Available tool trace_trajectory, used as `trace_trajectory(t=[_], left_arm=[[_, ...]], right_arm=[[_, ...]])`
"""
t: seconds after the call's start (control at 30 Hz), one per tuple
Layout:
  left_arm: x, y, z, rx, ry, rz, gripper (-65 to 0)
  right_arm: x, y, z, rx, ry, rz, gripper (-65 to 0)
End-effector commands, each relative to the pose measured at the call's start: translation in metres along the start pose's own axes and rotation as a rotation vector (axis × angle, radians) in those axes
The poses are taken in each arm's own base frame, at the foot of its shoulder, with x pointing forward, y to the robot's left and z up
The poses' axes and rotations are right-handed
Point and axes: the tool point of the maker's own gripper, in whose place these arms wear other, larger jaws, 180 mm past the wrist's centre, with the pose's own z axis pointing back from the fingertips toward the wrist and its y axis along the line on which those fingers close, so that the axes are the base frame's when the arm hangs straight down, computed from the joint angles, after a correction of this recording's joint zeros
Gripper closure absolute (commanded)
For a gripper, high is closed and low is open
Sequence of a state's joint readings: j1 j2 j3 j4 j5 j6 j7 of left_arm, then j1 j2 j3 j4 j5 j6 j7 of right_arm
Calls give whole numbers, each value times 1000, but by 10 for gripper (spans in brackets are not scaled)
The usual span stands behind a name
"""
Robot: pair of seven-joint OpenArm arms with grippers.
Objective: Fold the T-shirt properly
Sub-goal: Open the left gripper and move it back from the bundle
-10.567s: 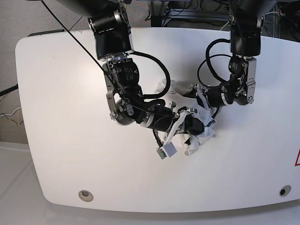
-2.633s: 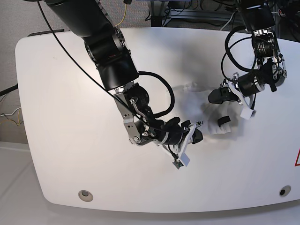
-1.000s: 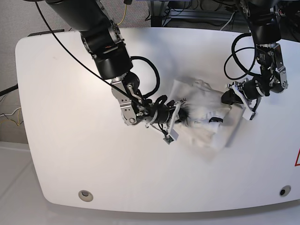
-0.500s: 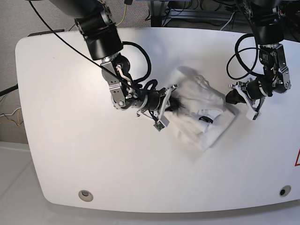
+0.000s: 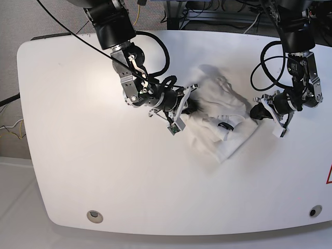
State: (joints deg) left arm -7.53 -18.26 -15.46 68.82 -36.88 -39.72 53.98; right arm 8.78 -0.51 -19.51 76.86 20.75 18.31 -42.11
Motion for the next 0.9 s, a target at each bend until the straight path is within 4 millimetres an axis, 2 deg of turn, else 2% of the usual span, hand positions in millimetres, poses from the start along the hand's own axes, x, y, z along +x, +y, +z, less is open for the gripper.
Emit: trace_trajectory(t=[0.0, 0.2, 0.4, 0.5, 0.73, 0.87], left_arm=[[26, 2, 7, 3, -63, -28, -32], [21, 0, 7, 0, -26, -36, -56], [36, -13, 15, -26, -54, -72, -138], [46, -16, 25, -31, -82, -83, -165], [59, -17, 49, -1, -117, -91, -169], [70, -30, 58, -15, -161, -105, -167]], right_arm=[[17, 0, 2, -7, -33, 19, -29], [46, -3, 9, -28, -91, 39, -29], [72, 2, 20, -30, -123, 87, -29], [82, 3, 24, -34, -118, 111, -29], [106, 13, 32, -34, -148, 132, -29], [118, 15, 36, -39, -173, 138, -29]])
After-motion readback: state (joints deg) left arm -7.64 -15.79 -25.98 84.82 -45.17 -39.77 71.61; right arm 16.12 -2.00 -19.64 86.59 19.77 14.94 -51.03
